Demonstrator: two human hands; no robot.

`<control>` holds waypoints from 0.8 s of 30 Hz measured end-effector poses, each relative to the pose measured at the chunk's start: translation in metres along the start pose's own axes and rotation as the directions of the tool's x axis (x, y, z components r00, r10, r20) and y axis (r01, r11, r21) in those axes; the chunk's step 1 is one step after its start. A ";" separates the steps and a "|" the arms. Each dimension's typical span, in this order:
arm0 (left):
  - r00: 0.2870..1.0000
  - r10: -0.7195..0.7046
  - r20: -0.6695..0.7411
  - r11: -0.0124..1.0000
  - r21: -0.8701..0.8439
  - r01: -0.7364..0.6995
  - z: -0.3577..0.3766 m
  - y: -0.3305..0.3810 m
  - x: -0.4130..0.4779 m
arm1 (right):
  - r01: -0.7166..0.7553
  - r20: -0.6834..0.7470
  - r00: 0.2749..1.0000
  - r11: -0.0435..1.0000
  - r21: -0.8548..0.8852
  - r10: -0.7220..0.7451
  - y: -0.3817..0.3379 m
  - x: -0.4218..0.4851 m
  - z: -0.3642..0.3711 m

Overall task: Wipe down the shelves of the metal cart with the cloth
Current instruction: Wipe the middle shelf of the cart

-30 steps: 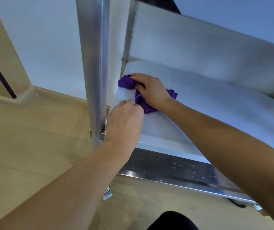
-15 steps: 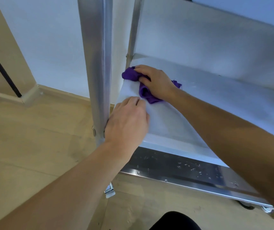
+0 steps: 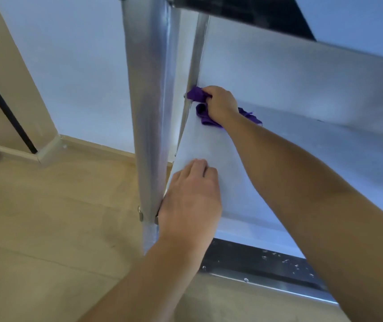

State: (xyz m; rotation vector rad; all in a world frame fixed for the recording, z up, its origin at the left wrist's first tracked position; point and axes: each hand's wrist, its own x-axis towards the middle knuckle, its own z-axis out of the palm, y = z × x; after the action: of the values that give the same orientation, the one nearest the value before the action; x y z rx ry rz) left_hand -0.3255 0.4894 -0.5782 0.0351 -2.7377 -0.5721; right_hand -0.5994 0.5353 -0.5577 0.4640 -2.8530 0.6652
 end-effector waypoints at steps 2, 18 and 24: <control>1.000 -0.012 0.016 1.000 -0.021 0.013 0.001 -0.001 0.000 | 0.057 0.046 0.997 0.998 0.023 -0.058 0.002 -0.010 -0.001; 1.000 -0.020 0.020 1.000 0.022 0.020 0.003 0.008 -0.012 | 0.032 0.002 0.999 0.998 0.045 -0.032 0.012 0.005 -0.005; 0.998 -0.061 0.035 0.998 -0.020 0.062 -0.004 0.008 -0.007 | 0.113 0.116 0.986 0.992 0.052 -0.119 0.008 -0.014 -0.010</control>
State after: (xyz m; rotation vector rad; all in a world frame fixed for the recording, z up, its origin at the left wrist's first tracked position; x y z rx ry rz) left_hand -0.3171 0.4955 -0.5737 0.1057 -2.7721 -0.6243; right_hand -0.5881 0.5502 -0.5556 0.6935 -2.8983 0.7051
